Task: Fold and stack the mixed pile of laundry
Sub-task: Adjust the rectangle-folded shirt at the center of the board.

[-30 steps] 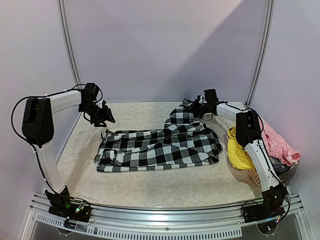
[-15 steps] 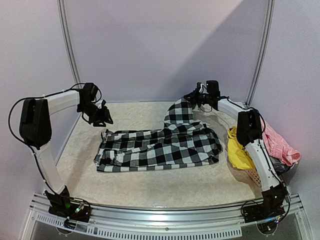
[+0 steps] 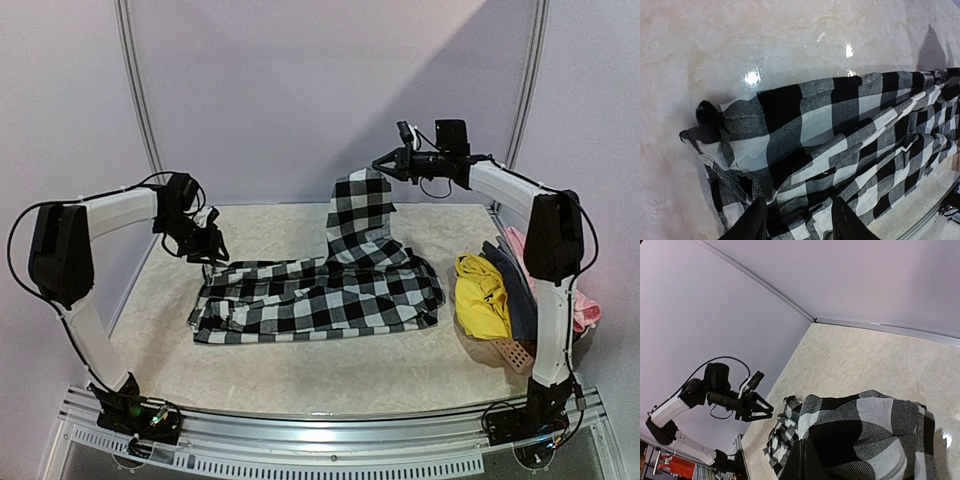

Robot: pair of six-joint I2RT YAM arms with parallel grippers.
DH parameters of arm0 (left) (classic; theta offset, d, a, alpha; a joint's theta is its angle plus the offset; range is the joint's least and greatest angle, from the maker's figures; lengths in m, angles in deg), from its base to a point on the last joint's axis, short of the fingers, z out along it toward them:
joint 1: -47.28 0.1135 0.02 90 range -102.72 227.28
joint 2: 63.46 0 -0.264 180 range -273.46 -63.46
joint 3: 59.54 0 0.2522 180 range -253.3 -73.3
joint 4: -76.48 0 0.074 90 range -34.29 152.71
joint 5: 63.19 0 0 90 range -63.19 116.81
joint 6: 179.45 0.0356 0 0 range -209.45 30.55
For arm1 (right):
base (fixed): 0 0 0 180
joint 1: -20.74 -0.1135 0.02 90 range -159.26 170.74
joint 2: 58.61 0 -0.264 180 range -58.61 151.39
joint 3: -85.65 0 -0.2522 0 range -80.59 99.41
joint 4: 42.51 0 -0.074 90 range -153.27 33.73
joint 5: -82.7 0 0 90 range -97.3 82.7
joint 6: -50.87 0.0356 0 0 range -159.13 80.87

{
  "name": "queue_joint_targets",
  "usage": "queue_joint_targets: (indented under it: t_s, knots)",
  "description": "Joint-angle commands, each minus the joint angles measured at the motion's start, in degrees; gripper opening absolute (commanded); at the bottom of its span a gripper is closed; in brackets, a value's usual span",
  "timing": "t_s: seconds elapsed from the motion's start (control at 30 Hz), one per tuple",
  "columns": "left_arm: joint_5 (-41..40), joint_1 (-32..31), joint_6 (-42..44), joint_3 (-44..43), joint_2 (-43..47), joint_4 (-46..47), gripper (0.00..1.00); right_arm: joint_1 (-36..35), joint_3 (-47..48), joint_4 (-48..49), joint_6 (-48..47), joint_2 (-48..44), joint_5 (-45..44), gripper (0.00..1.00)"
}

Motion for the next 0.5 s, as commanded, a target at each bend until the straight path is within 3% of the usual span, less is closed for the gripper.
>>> queue_joint_targets:
  t_s: [0.0, 0.17, 0.47]
  knots:
    - [1.08, -0.91, 1.36, 1.77, 3.28, 1.56, 0.44, -1.53, -8.52, -7.20, -8.26, -9.07, 2.57, 0.00]
    - [2.25, -1.71, 2.24, 1.78, 3.68, 1.38, 0.44, -3.12, -15.24, -17.50, -15.44, -16.82, 1.30, 0.00]
    - [2.85, -4.95, 4.69, 1.75, 2.52, 0.08, 0.43, -7.69, -30.72, -22.31, -22.47, -25.97, -5.77, 0.00]
